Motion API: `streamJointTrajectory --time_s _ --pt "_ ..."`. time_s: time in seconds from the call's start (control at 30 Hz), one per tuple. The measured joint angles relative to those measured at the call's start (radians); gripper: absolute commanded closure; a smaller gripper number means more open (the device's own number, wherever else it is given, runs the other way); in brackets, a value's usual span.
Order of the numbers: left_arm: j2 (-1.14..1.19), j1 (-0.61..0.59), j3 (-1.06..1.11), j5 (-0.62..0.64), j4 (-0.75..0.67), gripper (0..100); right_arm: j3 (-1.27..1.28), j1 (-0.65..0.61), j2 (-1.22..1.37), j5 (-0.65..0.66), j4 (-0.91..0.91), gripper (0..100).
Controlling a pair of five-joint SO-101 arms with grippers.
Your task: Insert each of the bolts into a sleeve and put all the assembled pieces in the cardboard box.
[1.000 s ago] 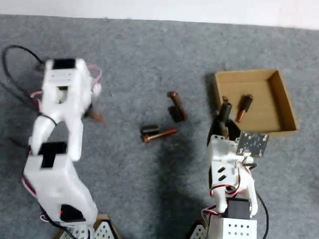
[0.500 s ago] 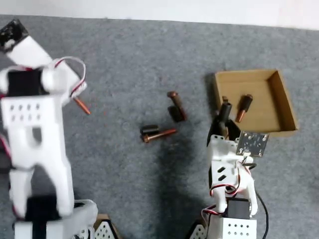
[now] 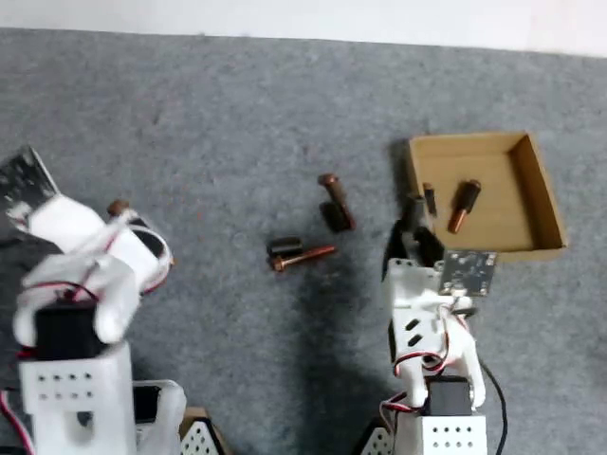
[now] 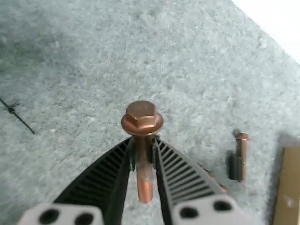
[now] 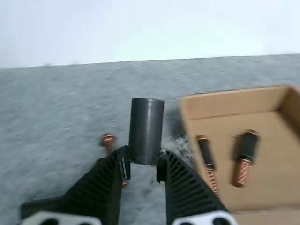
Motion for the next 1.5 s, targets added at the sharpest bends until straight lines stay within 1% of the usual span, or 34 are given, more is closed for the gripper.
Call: streamJointTrajectory --time_s 0.17,0.33,0.4,0.47,0.57,0.67,0.73,0.8,0.9,1.03,1.1,1.37,1.5 --pt "-0.126 0.044 0.296 -0.003 -0.262 100 0.000 -0.097 0.000 0.000 0.000 98.9" --pt "-0.209 0.095 0.462 -0.002 -0.496 100 0.000 -0.166 0.000 0.002 0.000 99.3" --pt "-0.233 0.124 0.516 -0.002 -0.582 100 0.000 -0.189 0.000 0.051 0.000 99.3" --pt "-0.252 0.161 0.571 -0.002 -0.672 100 0.000 -0.235 0.000 0.146 0.015 99.3" --pt "-0.281 0.216 0.651 -0.003 -0.818 100 0.000 -0.336 0.000 0.285 0.068 99.3" --pt "-0.310 0.282 0.735 -0.002 -0.967 100 0.000 -0.402 0.000 0.328 0.101 99.3" --pt "-0.334 0.321 0.792 -0.002 -1.059 100 0.000 -0.414 0.000 0.334 0.101 99.3" --pt "-0.364 0.350 0.839 -0.002 -1.122 100 0.000 -0.416 0.000 0.336 0.101 99.3" --pt "-0.427 0.374 0.872 0.006 -1.154 100 0.000 -0.425 0.000 0.336 0.101 99.3" --pt "-0.519 0.382 0.918 0.124 -1.166 100 0.000 -0.459 0.000 0.358 0.101 99.3" --pt "-0.563 0.379 0.944 0.144 -1.168 100 0.000 -0.474 0.000 0.396 0.101 99.3" --pt "-0.686 0.390 0.965 0.157 -1.165 100 0.000 -0.482 0.000 0.423 0.092 99.3" --pt "-0.694 0.457 0.965 0.157 -1.103 100 0.000 -0.482 0.000 0.423 0.078 99.3"
